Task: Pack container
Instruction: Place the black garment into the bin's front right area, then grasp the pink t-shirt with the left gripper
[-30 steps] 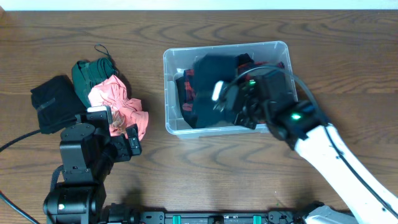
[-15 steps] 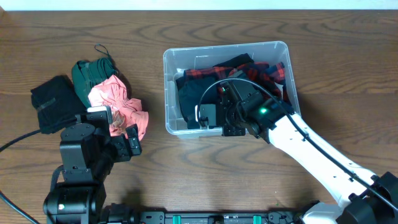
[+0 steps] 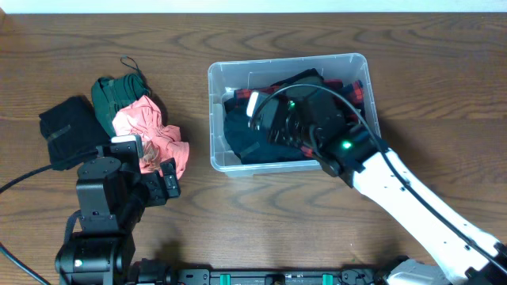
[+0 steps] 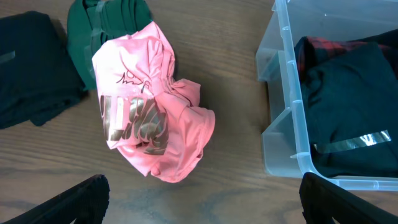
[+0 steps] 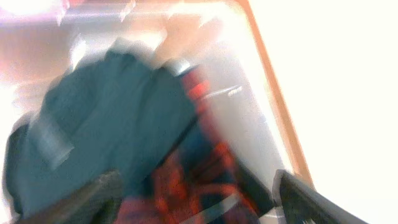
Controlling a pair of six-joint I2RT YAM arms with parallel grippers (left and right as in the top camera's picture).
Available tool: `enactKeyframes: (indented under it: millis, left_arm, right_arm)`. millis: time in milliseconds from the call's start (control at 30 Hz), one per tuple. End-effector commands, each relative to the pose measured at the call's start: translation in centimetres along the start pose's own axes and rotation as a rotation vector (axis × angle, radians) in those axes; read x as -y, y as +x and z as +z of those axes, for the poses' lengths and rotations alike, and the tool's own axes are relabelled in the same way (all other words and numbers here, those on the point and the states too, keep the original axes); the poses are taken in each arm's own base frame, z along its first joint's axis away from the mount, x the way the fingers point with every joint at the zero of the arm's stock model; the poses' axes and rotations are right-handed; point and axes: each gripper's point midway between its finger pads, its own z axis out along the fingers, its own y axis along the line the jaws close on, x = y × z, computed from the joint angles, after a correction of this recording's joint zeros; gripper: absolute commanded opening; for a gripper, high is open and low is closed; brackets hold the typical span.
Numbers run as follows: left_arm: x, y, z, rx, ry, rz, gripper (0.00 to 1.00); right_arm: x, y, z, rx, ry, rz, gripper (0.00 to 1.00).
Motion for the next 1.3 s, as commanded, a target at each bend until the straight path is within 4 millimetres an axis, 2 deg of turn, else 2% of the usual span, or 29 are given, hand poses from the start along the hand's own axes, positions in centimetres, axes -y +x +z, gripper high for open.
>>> enactKeyframes:
  millis: [0, 33, 67, 133, 233, 333, 367, 467, 567, 667, 733, 800, 867, 933, 967, 1000, 1033, 1133, 1200, 1267]
  left_arm:
    - [0.2, -0.5, -0.4, 0.014, 0.01, -0.011, 0.98]
    - [0.2, -0.5, -0.4, 0.014, 0.01, -0.011, 0.98]
    - [0.2, -0.5, -0.4, 0.014, 0.01, -0.011, 0.98]
    - [0.2, -0.5, -0.4, 0.014, 0.01, -0.011, 0.98]
    - [0.2, -0.5, -0.4, 0.013, 0.01, -0.011, 0.98]
    - [0.2, -0.4, -0.4, 0.011, 0.009, -0.011, 0.98]
    - [0.2, -0.4, -0.4, 0.011, 0.009, -0.011, 0.98]
    - [0.2, -0.4, -0.4, 0.011, 0.009, -0.011, 0.98]
    - [0.2, -0.4, -0.4, 0.011, 0.009, -0.011, 0.98]
    - [0.2, -0.4, -0.4, 0.011, 0.009, -0.011, 0.98]
    - [0.2, -0.4, -0.4, 0.011, 0.009, -0.011, 0.98]
    - [0.2, -0.4, -0.4, 0.011, 0.009, -0.011, 0.98]
    - [0.2, -0.4, -0.4, 0.011, 0.009, -0.011, 0.98]
    - [0.2, -0.4, -0.4, 0.011, 0.009, -0.011, 0.98]
    - [0.2, -0.5, -0.4, 0.011, 0.009, -0.011, 0.98]
    - [0.2, -0.5, -0.4, 0.011, 0.009, -0.011, 0.98]
    - [0.2, -0.5, -0.4, 0.013, 0.009, -0.011, 0.98]
    - [0.2, -0.6, -0.4, 0.019, 0.01, -0.011, 0.98]
    - [0.2, -0.8, -0.4, 0.024, 0.01, -0.01, 0.98]
    - [-0.5, -1.0, -0.3, 0.032, -0.028, -0.023, 0.98]
  right_arm:
    - [1.9, -0.9, -1.0, 0.022, 0.064, 0.127, 0.41]
    - [1.7, -0.7, -0.6, 0.013, 0.057, 0.148, 0.17]
    - [1.4, -0.3, 0.1, -0.001, 0.045, 0.193, 0.09]
    - [0.6, 0.6, 1.6, -0.036, 0.021, 0.276, 0.02]
    - [-1.5, 2.2, 4.3, -0.097, -0.048, 0.341, 0.01]
    - [-6.5, 2.7, 6.8, -0.116, -0.262, 0.364, 0.01]
    - [-8.8, 2.7, 7.1, -0.116, -0.361, 0.37, 0.01]
    - [-13.6, 3.1, 7.6, -0.139, -0.561, 0.365, 0.01]
    - [-14.8, 4.6, 8.3, -0.2, -0.574, 0.347, 0.01]
    - [-13.3, 5.8, 9.1, -0.249, -0.472, 0.33, 0.01]
    - [-11.2, 6.2, 9.4, -0.267, -0.371, 0.357, 0.01]
    - [-9.1, 5.8, 9.1, -0.254, -0.296, 0.379, 0.01]
    - [-6.8, 4.8, 8.1, -0.223, -0.232, 0.387, 0.11]
    - [-4.0, 3.8, 6.6, -0.19, -0.145, 0.429, 0.15]
    - [-1.9, 3.1, 5.2, -0.163, -0.077, 0.467, 0.26]
    - [-0.3, 2.7, 4.0, -0.143, -0.026, 0.504, 0.48]
    - [1.3, 2.5, 2.7, -0.12, 0.023, 0.548, 0.79]
    - [5.9, 2.9, -1.7, -0.048, 0.136, 0.7, 0.99]
    - [7.9, 4.5, -4.0, -0.04, 0.178, 0.796, 0.99]
    - [9.5, 7.4, -5.6, -0.086, 0.23, 0.881, 0.99]
